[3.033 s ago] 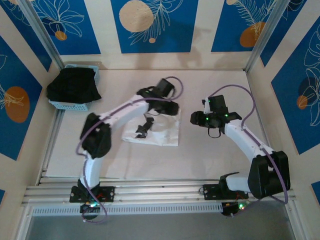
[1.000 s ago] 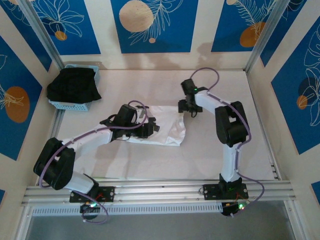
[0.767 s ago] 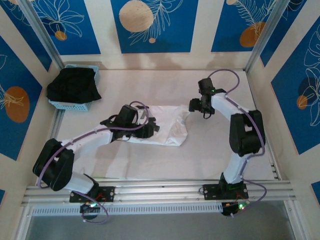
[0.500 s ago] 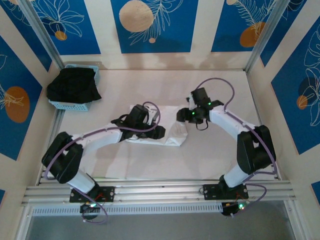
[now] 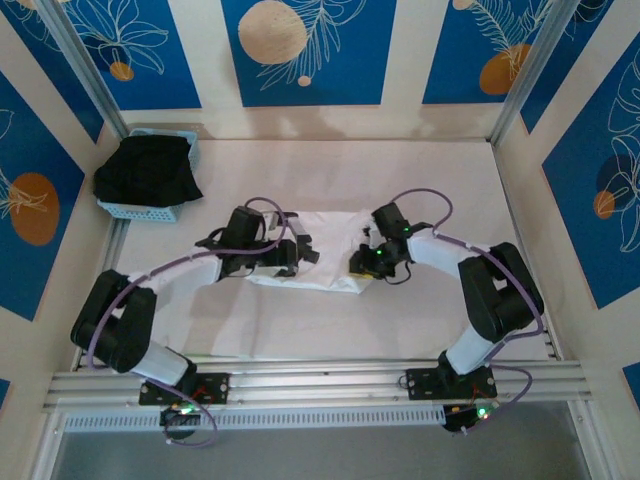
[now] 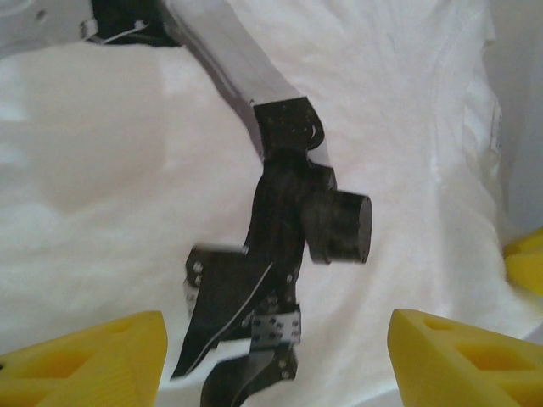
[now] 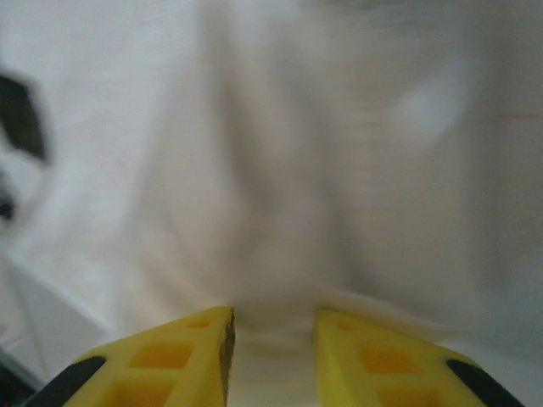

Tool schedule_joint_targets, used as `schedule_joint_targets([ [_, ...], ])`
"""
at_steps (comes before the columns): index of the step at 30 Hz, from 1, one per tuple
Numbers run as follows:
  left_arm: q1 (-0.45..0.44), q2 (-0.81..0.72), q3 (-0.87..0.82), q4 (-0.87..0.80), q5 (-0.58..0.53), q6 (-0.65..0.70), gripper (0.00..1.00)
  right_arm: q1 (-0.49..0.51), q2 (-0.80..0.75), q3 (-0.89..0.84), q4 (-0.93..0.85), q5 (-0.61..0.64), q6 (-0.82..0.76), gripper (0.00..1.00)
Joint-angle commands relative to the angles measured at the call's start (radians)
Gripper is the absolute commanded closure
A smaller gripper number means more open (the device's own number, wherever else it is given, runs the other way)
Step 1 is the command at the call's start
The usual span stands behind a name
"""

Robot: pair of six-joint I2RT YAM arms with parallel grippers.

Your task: Fold the inside-out t-shirt

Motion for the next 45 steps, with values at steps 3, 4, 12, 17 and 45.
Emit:
schedule_joint_targets([
  [3,0.022,0.079,0.118,-0.042,-0.026,0.062,0.31,-0.051,-0.114,-0.014,-0.12,0.113,-0.028,0.69],
  [4,0.022,0.092,0.137,-0.052,-0.031,0.075,0.31,-0.04,-0.151,-0.016,-0.121,0.127,-0.034,0.69],
  [12,0.062,0.164,0.214,-0.118,-0.081,0.17,0.31,0.176,-0.243,-0.018,0.102,0.061,0.002,0.66],
  [17,0.076,0.204,0.239,-0.084,-0.019,0.203,0.31,0.202,-0.067,0.019,0.135,0.003,0.023,0.69],
  [45,0.128,0.334,0.263,-0.156,0.014,0.303,0.31,0.147,0.038,-0.026,0.025,0.087,0.179,0.74],
])
